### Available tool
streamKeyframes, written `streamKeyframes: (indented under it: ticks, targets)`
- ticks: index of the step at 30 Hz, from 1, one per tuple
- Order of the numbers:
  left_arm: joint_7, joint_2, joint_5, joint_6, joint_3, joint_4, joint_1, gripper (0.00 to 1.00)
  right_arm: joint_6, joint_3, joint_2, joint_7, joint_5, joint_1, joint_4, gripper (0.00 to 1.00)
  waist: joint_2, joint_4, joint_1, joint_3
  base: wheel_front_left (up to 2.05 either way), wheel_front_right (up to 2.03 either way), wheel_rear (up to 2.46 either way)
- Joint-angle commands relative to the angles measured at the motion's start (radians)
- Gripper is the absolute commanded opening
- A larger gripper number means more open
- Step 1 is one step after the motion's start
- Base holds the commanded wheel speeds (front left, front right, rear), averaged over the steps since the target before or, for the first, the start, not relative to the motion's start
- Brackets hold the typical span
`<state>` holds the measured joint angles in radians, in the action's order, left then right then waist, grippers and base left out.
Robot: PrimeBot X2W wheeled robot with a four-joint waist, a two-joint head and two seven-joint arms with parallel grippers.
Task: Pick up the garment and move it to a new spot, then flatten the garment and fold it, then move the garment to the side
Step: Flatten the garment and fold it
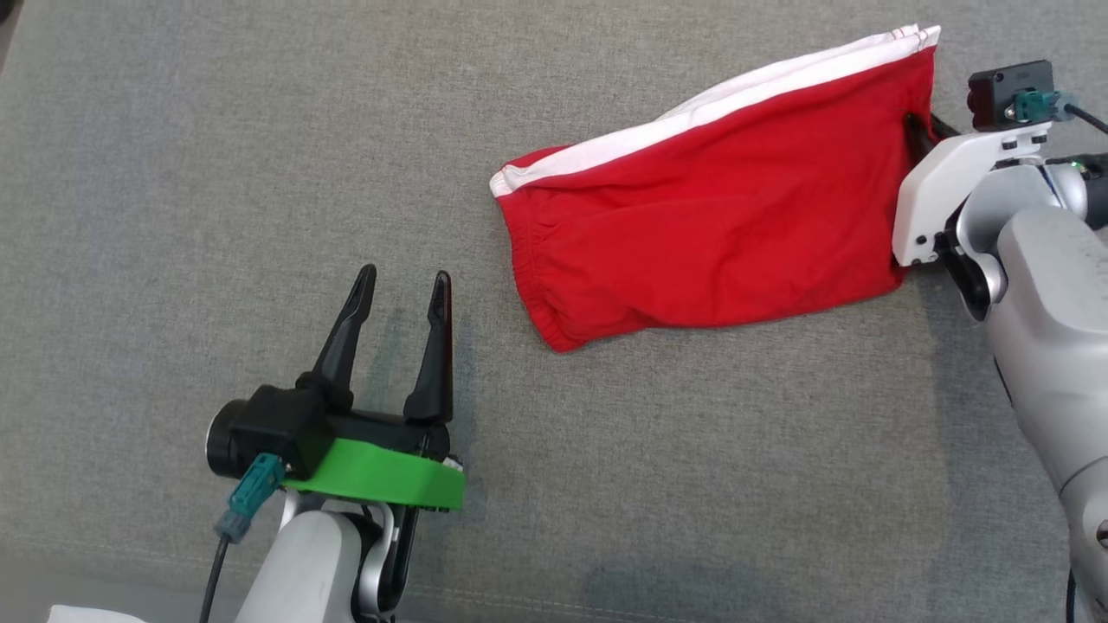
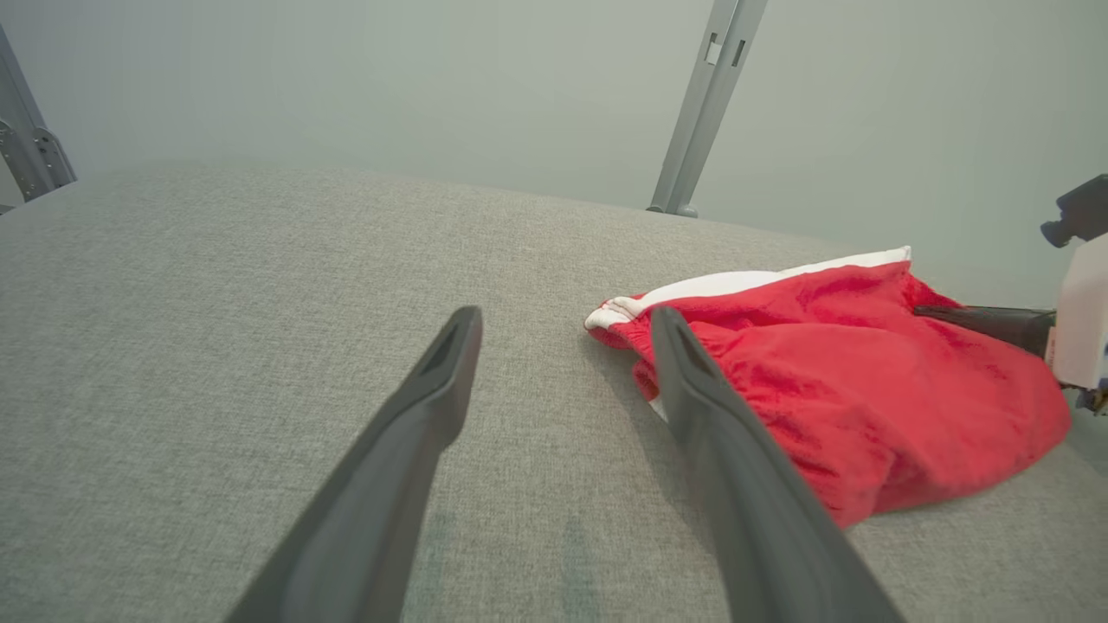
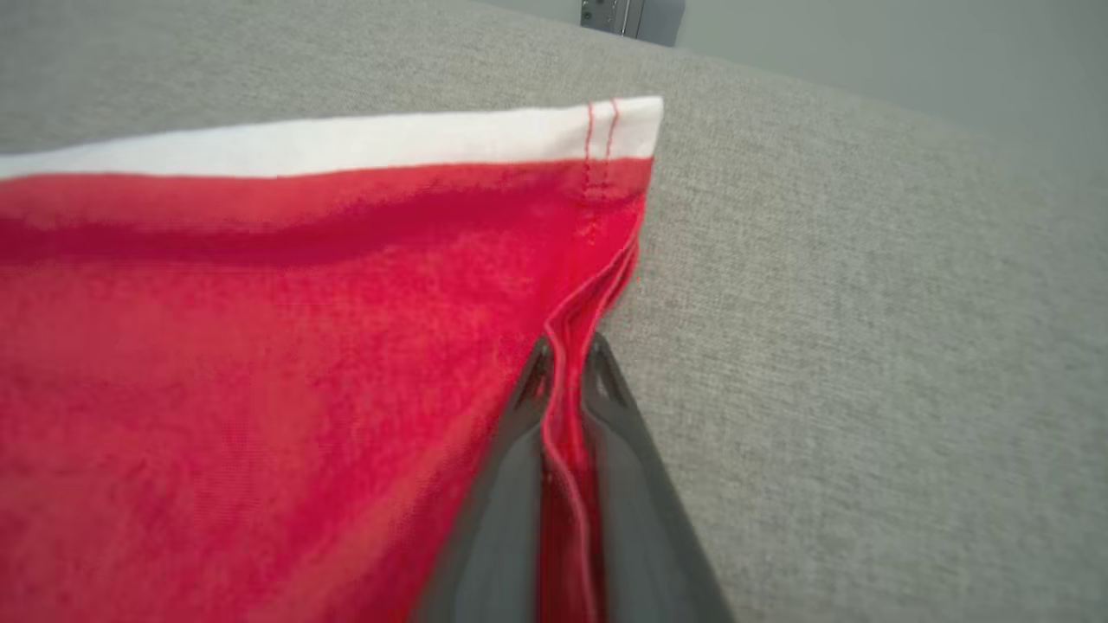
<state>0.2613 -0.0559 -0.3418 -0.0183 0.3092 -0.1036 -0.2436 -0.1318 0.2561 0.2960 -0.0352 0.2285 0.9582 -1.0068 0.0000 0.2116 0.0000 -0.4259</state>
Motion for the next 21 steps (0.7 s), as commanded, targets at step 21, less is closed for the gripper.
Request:
streamKeyframes:
  ticks: [21]
  targets:
    - [0.004, 0.004, 0.072, -0.056, -0.106, -0.016, 0.242, 1.00, 0.002, -0.047, 0.000, 0.111, 0.255, -0.362, 0.110, 0.00, 0.0000, -0.170, 0.0000, 0.283, 0.00, 0.00, 0.00]
